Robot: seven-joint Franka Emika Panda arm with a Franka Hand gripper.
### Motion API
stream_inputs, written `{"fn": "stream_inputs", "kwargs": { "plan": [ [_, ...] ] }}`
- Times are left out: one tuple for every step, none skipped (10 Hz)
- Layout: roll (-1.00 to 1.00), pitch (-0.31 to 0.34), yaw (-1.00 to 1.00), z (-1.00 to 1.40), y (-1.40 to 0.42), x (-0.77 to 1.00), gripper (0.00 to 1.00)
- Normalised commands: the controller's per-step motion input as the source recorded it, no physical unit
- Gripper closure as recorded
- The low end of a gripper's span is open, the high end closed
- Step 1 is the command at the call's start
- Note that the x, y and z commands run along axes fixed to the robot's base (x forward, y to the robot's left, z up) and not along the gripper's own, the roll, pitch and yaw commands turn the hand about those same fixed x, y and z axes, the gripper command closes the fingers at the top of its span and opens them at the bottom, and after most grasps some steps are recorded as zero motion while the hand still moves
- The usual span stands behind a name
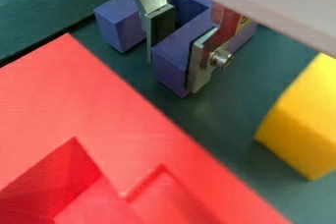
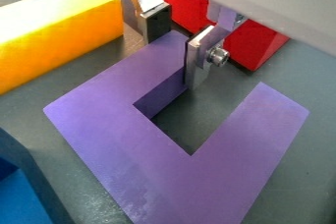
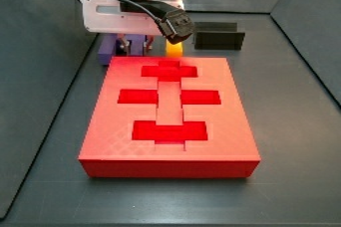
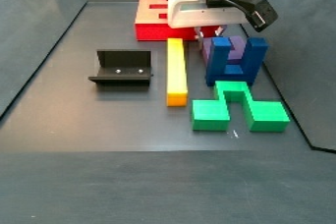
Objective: Pick up the purple object. Move up. Place the purple object on the fixture. Regrasp the purple object. Move to above the board. Insert the purple object.
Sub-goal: Pick up the purple object.
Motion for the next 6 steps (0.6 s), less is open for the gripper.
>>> {"fn": "stream_inputs", "kwargs": {
  "plan": [
    [0.00,0.000,0.00,0.00,0.00,0.00,1.00],
    [0.00,0.000,0.00,0.00,0.00,0.00,1.00],
    [0.00,0.000,0.00,0.00,0.00,0.00,1.00],
    [0.00,0.000,0.00,0.00,0.00,0.00,1.00],
    [0.00,0.000,0.00,0.00,0.00,0.00,1.00],
    [0.00,0.000,0.00,0.00,0.00,0.00,1.00]
  ]
}}
